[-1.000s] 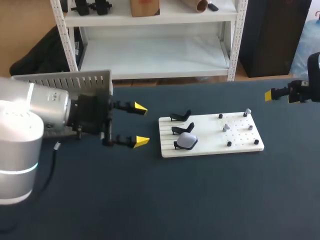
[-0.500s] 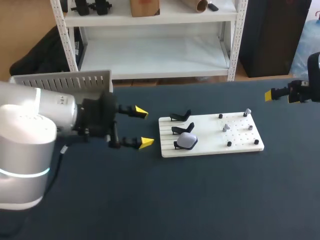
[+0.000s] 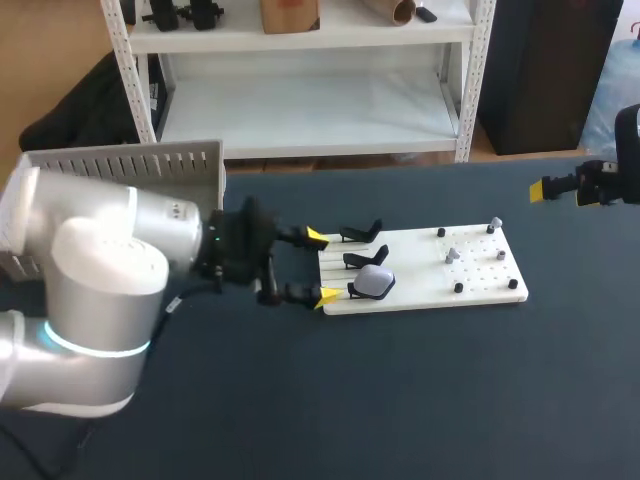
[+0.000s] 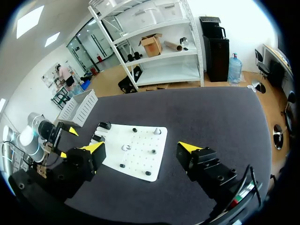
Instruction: Pick up each earbud case from the left stands, insert the matching earbuds, close the lid, and place the case in the box.
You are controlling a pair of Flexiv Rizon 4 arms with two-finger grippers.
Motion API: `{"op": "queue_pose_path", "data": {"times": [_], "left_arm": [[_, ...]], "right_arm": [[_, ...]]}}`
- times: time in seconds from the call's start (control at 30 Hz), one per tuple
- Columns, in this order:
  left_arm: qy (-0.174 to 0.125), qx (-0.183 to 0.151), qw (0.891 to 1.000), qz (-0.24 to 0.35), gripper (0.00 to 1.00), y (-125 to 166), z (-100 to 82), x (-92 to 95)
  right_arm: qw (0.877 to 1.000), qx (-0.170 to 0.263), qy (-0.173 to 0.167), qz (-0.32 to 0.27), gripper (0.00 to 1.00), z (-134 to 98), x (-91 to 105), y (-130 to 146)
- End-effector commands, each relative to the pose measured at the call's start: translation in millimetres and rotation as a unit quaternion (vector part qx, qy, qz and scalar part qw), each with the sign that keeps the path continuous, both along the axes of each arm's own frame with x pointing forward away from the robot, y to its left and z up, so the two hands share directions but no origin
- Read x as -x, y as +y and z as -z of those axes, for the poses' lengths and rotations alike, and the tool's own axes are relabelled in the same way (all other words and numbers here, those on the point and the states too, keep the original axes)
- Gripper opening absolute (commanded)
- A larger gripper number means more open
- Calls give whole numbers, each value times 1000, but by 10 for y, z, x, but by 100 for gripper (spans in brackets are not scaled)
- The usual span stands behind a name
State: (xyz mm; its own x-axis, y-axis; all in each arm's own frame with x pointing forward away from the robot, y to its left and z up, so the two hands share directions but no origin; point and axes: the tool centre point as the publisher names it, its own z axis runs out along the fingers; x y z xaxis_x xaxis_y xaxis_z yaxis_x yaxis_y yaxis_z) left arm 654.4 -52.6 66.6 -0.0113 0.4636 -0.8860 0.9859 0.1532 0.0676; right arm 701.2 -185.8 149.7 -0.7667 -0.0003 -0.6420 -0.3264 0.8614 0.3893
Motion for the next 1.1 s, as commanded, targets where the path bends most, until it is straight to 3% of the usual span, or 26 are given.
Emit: {"op": "queue_pose_path", "data": {"times": [0.03,0.17,0.33,0.77,1.1], "left_arm": [[22,-14,999,20,95,-255,127,-196],[31,-13,999,25,84,-369,207,-270],[38,-7,999,34,78,-414,246,-273],[55,-14,998,39,86,-444,397,-207],[66,-22,997,40,79,-534,522,-211]], "right_arm": [[1000,0,0,-1,100,-1,-1,-5],[1000,0,0,-1,100,-1,-1,-5],[1000,0,0,-1,100,-1,-1,-5],[1000,0,0,-1,100,-1,-1,-5],[1000,0,0,-1,100,-1,-1,-5]]}}
